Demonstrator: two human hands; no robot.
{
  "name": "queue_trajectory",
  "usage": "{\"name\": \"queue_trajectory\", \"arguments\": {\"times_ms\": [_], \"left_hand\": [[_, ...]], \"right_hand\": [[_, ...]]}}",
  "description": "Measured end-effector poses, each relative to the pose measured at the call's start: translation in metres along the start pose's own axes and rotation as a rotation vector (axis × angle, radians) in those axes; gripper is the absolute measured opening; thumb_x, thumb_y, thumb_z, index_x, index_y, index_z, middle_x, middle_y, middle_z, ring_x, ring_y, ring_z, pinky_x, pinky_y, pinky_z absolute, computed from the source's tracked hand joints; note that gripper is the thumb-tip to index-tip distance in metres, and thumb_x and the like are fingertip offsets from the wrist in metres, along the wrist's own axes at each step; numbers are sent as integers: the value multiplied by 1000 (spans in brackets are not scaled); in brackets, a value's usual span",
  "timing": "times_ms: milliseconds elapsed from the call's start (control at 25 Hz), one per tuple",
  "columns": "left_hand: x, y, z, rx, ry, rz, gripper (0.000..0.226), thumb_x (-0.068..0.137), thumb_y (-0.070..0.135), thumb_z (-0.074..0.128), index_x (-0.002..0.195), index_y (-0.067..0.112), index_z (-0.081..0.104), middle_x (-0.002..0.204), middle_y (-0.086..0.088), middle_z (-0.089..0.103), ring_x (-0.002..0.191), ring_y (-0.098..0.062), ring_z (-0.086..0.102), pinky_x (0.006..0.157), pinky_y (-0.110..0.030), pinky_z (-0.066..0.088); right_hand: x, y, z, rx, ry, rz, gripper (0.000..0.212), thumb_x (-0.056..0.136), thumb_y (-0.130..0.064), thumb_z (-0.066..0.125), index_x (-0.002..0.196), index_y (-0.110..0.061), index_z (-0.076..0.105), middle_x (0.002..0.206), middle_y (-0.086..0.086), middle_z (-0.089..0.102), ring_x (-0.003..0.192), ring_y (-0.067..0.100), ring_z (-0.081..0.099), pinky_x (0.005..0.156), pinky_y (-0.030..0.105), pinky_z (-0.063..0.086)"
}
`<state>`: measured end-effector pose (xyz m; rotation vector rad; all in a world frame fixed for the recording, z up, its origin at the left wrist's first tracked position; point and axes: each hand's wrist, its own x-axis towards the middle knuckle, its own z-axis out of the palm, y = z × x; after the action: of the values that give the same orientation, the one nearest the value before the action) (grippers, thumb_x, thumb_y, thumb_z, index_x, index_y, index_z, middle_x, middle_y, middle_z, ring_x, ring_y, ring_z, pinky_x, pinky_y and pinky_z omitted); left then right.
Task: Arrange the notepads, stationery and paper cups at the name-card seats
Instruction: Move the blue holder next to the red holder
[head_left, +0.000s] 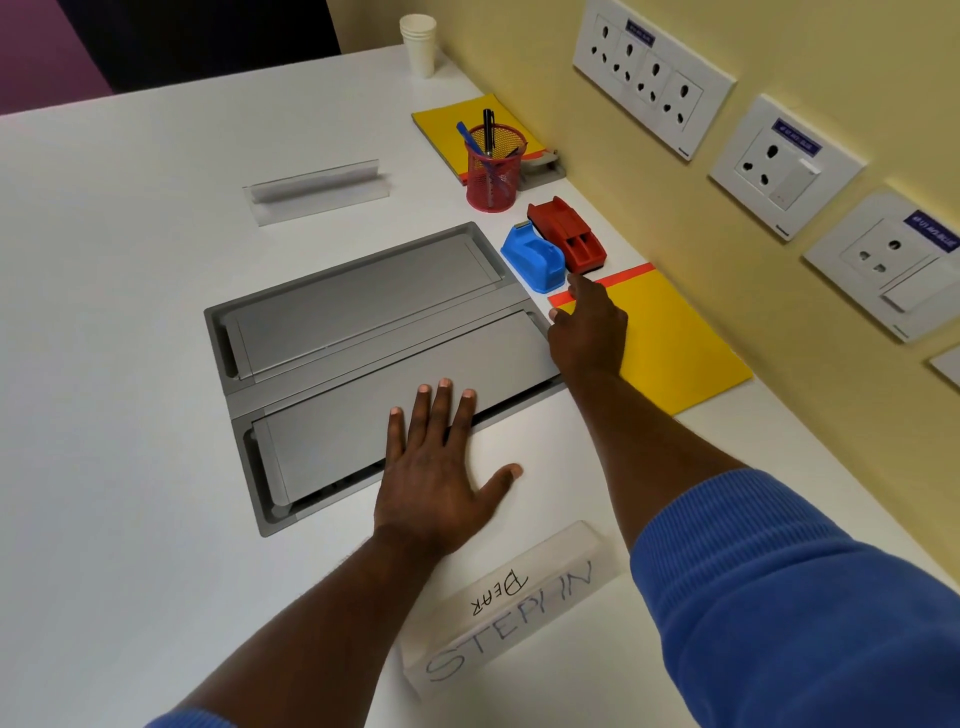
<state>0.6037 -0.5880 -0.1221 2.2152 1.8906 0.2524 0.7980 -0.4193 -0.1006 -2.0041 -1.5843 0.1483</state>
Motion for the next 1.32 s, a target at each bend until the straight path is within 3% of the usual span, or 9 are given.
{"name": "queue_trajectory", "arguments": {"times_ms": [280,720,880,1080,1320], "left_hand": [[-1,0,-1,-12,1,5,98,87,91,9,164,31,-7,171,1,-15,156,-19,-22,128,-52,-7],[-4,-2,-4,-139,36,20,105,83,95,16,164,29,2,173,-1,1,159,-19,-5,128,-51,-2],[-16,2,-31,-267,-96,-9,116,75,100,14,163,28,-9,172,-2,-12,157,-18,-17,127,-49,-11],[-81,10,-62,-124,-106,113,114,78,99,13,163,27,-11,171,-2,-17,155,-19,-24,123,-49,-19],[-201,46,-117,-45,-56,179,111,84,95,18,163,22,-12,170,-3,-20,155,-19,-26,123,-48,-22]], "right_hand": [[-10,6,-9,86,-11,-47,57,90,-23,76,141,-10,54,139,9,61,131,26,56,107,43,49],[-104,5,-67,-47,-86,-219,63,100,-48,54,149,-10,45,154,8,47,147,22,37,124,48,19],[-161,8,-127,-82,-160,-184,71,101,-54,48,157,-13,32,164,6,32,153,20,24,126,47,8],[-227,18,-188,-177,-297,-194,82,99,-65,34,162,-15,14,170,4,13,157,18,8,127,48,0],[-312,18,-251,-210,-354,-204,86,97,-71,27,162,-16,12,170,5,11,157,20,9,126,51,3]]}}
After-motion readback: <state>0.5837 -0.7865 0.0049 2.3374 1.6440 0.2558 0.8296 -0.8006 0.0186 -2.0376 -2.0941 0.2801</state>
